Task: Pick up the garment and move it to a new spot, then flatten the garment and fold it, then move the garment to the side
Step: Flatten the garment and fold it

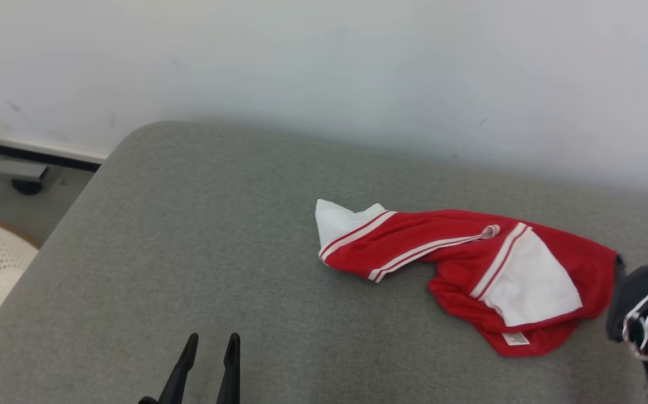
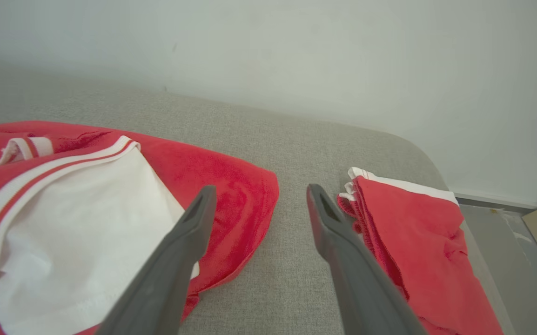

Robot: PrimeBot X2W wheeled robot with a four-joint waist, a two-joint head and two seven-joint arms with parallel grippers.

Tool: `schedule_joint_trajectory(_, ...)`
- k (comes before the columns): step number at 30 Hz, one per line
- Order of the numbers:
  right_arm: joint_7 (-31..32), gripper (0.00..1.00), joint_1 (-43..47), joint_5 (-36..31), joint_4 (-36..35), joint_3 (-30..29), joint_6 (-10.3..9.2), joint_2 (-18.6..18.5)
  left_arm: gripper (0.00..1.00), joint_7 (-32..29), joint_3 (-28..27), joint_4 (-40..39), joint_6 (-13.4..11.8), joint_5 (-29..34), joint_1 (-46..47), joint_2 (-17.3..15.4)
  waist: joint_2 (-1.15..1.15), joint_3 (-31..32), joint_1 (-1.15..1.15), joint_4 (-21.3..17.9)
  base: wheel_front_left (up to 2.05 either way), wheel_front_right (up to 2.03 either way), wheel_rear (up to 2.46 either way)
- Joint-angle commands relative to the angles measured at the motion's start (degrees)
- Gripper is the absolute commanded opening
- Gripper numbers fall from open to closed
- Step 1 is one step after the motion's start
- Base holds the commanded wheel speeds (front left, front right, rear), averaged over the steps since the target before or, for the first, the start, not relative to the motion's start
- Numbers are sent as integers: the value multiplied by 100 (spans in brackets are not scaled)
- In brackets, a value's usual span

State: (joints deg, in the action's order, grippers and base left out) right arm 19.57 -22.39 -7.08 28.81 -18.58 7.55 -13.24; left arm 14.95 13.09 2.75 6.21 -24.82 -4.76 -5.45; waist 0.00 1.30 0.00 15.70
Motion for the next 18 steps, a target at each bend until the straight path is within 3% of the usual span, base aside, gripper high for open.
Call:
schedule_joint_trajectory(1, -60, 100, 146, 38, -63, 34, -14, 42, 100, 7, 5, 17, -3, -41, -58, -3, 0, 116, 0, -243, 0, 0, 0)
schedule_joint_trajectory(11, -1309, 100, 1939, 1047, -2137, 846, -14, 803, 100, -131, 431, 435, 64, -185, 218, 94, 0, 262, 0, -1232, 0, 0, 0)
schedule_joint_trajectory(18, -2084, 100, 2687, 1376, -2523, 1181, -14, 1010, 100, -349, 751, 881, 99, -440, 616, 136, 0, 246, 0, -1912, 0, 0, 0)
